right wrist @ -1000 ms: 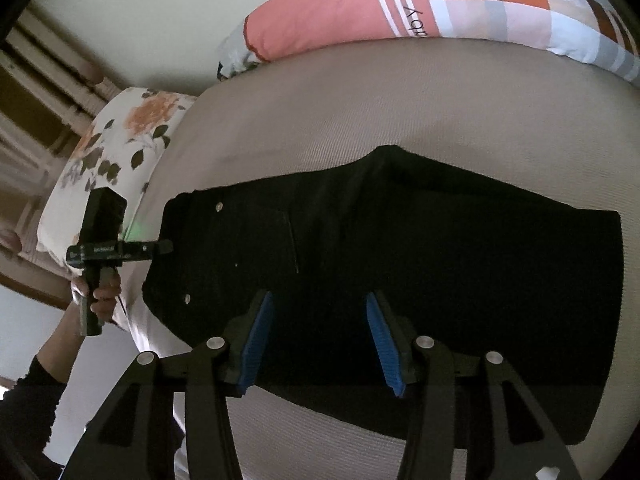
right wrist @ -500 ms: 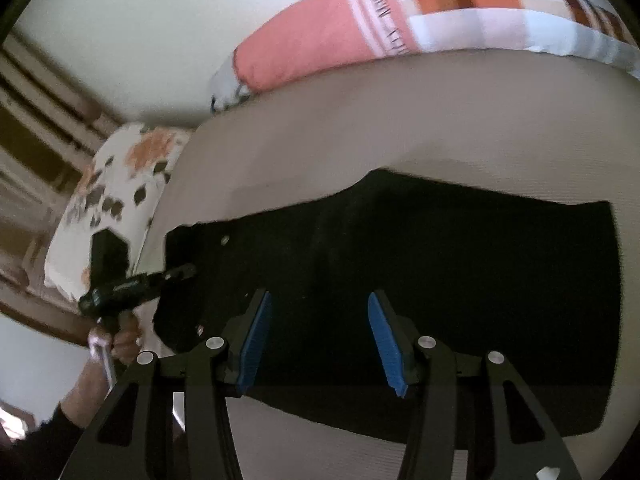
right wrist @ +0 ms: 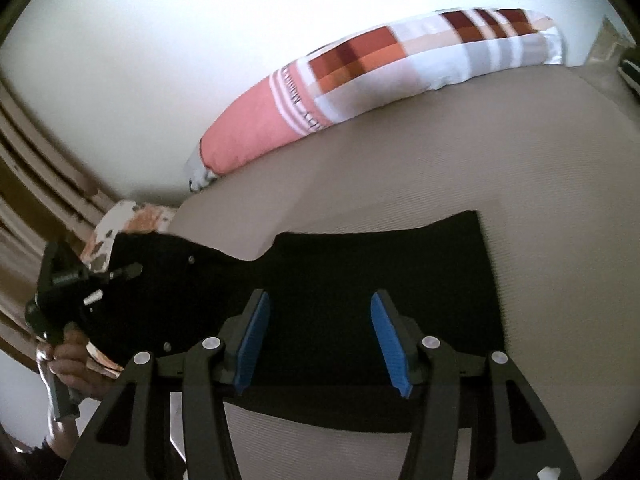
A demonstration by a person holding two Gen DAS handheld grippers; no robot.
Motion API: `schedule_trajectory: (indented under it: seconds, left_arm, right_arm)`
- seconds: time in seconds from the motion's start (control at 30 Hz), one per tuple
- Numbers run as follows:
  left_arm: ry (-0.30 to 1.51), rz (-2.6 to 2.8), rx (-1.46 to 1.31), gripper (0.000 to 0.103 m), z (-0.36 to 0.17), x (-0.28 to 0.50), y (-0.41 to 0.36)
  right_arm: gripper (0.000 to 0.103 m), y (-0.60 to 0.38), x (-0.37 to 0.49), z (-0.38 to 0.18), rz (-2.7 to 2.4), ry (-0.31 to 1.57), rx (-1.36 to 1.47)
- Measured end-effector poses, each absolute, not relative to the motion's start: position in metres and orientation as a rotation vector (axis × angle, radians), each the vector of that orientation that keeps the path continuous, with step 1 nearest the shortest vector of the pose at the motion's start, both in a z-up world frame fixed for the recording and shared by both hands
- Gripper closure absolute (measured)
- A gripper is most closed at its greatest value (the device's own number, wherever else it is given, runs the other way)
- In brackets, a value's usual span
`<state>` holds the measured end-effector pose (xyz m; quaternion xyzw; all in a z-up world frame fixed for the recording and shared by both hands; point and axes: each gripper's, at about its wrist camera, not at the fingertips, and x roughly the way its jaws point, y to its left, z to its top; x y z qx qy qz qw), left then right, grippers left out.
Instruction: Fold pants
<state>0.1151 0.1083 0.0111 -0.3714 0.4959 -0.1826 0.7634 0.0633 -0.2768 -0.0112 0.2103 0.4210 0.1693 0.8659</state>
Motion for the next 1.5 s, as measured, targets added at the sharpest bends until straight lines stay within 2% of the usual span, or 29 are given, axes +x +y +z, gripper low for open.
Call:
schedule_trajectory:
  seconds: [0.23, 0.57, 0.67, 0.73, 0.77, 0.83, 1.0, 1.23, 1.5]
  left_arm:
    - [1.101, -0.484, -0.660, 0.093, 0.019, 0.142, -0.017]
    - [1.193, -0.442, -0.445, 0.091, -0.052, 0.145, -0.104]
    - [1.185, -0.463, -0.406, 0.084, -0.060, 0.144, -0.113]
    - [1.193, -0.488, -0.391, 0.069, -0.059, 0.144, -0.118]
    - [1.189, -0.505, -0.390, 0.063, -0.057, 0.142, -0.118]
    - [1.148, -0.573, -0.378, 0.044, -0.046, 0.137, -0.118]
    - [1.025, -0.595, -0.265, 0.035, -0.015, 0.118, -0.096]
    - [0.993, -0.400, -0.170, 0.035, -0.021, 0.107, -0.021]
    - [1.064, -0.270, -0.268, 0.035, -0.055, 0.107, 0.037]
  right_arm:
    - [0.051, -0.331, 0.046, -0.020, 0.292, 0.858, 0.484]
    - [0.051, -0.372, 0.037, -0.057, 0.223, 0.909, 0.540]
    - [0.051, -0.374, 0.041, -0.063, 0.222, 0.923, 0.534]
    - [0.051, -0.374, 0.044, -0.064, 0.230, 0.929, 0.523]
    - [0.051, -0.374, 0.045, -0.064, 0.237, 0.932, 0.517]
    - [0.051, -0.371, 0.050, -0.065, 0.252, 0.941, 0.503]
    - [0.050, -0.359, 0.070, -0.071, 0.353, 0.997, 0.487]
    - [0.049, -0.333, 0.110, -0.093, 0.518, 1.125, 0.480]
    - [0.049, -0.319, 0.152, -0.118, 0.581, 1.168, 0.531]
